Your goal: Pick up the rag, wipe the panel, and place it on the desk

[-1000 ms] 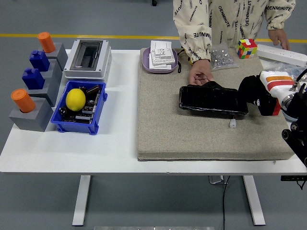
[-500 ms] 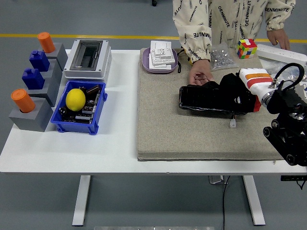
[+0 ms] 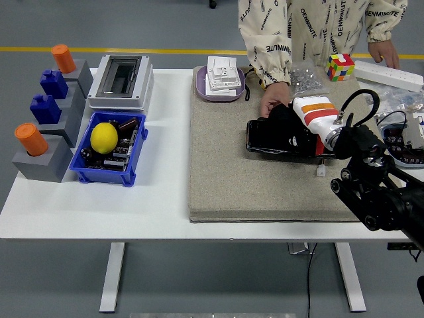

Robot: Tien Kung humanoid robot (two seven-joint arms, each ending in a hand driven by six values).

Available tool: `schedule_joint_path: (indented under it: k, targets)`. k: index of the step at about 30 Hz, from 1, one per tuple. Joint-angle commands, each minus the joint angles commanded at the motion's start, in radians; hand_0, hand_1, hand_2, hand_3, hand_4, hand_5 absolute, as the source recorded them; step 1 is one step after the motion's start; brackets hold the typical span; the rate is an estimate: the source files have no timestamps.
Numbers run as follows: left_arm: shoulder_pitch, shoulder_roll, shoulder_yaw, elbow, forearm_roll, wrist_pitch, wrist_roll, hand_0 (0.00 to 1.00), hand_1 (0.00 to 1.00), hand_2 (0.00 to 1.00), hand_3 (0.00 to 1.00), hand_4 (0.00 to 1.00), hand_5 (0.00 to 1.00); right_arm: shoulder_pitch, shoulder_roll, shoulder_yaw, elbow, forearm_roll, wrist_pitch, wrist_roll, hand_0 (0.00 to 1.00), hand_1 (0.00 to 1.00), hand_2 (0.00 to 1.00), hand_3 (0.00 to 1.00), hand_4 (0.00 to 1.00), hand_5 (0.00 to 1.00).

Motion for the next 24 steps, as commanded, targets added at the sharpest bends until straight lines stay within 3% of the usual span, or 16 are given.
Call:
schedule_joint_path:
  k: [13, 24]
  targets:
    - [-0.001, 0.005, 0.009, 0.0, -0.002, 0.0, 0.001, 0.643, 0.692, 0.733, 0.565, 0.593, 0.466, 0.042, 0.106, -0.085, 0.001, 0.013, 0.0, -0.002, 0.171, 0.339, 0.44, 0.423, 0.97, 0.087]
    - [0.007, 0.005, 0.008, 0.0, -0.001, 0.0, 0.003, 0.642, 0.692, 0.733, 0.566, 0.593, 0.466, 0.034, 0.11, -0.103, 0.0, 0.017, 0.0, -0.001, 0.171, 0.339, 0.44, 0.423, 0.97, 0.087]
